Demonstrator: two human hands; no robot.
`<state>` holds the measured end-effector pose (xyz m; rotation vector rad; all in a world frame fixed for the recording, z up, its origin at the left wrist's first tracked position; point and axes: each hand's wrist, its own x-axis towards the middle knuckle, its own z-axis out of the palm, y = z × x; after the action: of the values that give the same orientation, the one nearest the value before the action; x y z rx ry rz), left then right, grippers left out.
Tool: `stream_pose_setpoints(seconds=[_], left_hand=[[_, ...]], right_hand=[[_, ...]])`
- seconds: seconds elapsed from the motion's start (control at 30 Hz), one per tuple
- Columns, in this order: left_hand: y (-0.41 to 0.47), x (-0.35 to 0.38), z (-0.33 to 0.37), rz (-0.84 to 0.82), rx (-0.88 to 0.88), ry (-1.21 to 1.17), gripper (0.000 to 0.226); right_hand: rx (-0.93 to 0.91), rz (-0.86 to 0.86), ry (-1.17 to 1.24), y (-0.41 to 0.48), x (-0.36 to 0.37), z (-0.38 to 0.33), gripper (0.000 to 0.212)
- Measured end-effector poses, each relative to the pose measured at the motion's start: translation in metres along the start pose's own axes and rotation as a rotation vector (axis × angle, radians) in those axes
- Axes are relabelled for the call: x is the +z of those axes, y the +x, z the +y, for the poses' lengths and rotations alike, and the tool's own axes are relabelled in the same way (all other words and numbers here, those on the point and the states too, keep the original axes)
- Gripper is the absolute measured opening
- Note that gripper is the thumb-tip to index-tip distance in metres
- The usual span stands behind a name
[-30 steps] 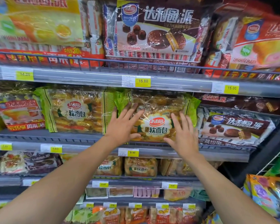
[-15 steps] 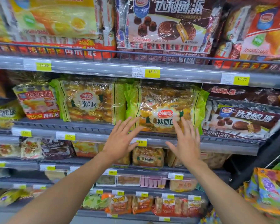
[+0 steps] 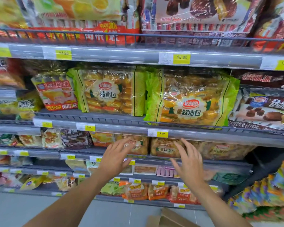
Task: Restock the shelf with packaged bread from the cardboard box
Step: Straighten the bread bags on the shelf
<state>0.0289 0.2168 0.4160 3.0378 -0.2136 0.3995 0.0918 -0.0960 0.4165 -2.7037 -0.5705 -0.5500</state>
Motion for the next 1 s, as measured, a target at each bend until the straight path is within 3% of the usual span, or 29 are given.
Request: stream_pose_setpoints(seconds=[0.1, 0.23, 0.3, 0.37, 0.43, 0.53, 0.6, 0.73, 0.83, 1.0], left_hand=[[-0.007, 0.011, -0.021, -0.114, -0.199, -0.144, 0.062], [-0.005, 0.029, -0.037, -0.238, -0.654, -0.745, 0.068], [0.001, 0.04, -0.047, -0.216, -0.722, -0.836, 0.072], [0.007, 0.051, -0.056, -0.166, -0.683, -0.805, 0.076], [0.013, 0.058, -0.063, -0.131, -0.561, -0.57, 0.08], [0.026, 0.065, -0.07, -0.085, -0.294, -0.082, 0.076], [0.035, 0.069, -0.073, -0.099, -0.235, 0.067, 0.074], [0.053, 0.092, -0.08, -0.117, -0.237, 0.17, 0.082], [0.063, 0.116, -0.089, -0.094, -0.239, 0.145, 0.095], [0.077, 0.146, -0.102, -0.032, -0.224, 0.112, 0.096]], right_hand=[[0.031, -0.099, 0.023, -0.009, 0.02, -0.013, 0.066], [0.04, -0.236, 0.103, -0.017, 0.047, -0.032, 0.066], [0.077, -0.305, 0.241, -0.016, 0.065, -0.044, 0.068], [0.171, -0.374, 0.381, -0.012, 0.086, -0.057, 0.072], [0.199, -0.404, 0.382, -0.006, 0.109, -0.069, 0.077], [0.039, -0.396, 0.178, 0.003, 0.144, -0.085, 0.074], [-0.039, -0.415, 0.076, 0.012, 0.165, -0.095, 0.068], [-0.064, -0.434, 0.002, 0.032, 0.204, -0.108, 0.06], [-0.019, -0.408, -0.016, 0.041, 0.227, -0.109, 0.063], [-0.008, -0.328, -0.034, 0.054, 0.25, -0.103, 0.064]])
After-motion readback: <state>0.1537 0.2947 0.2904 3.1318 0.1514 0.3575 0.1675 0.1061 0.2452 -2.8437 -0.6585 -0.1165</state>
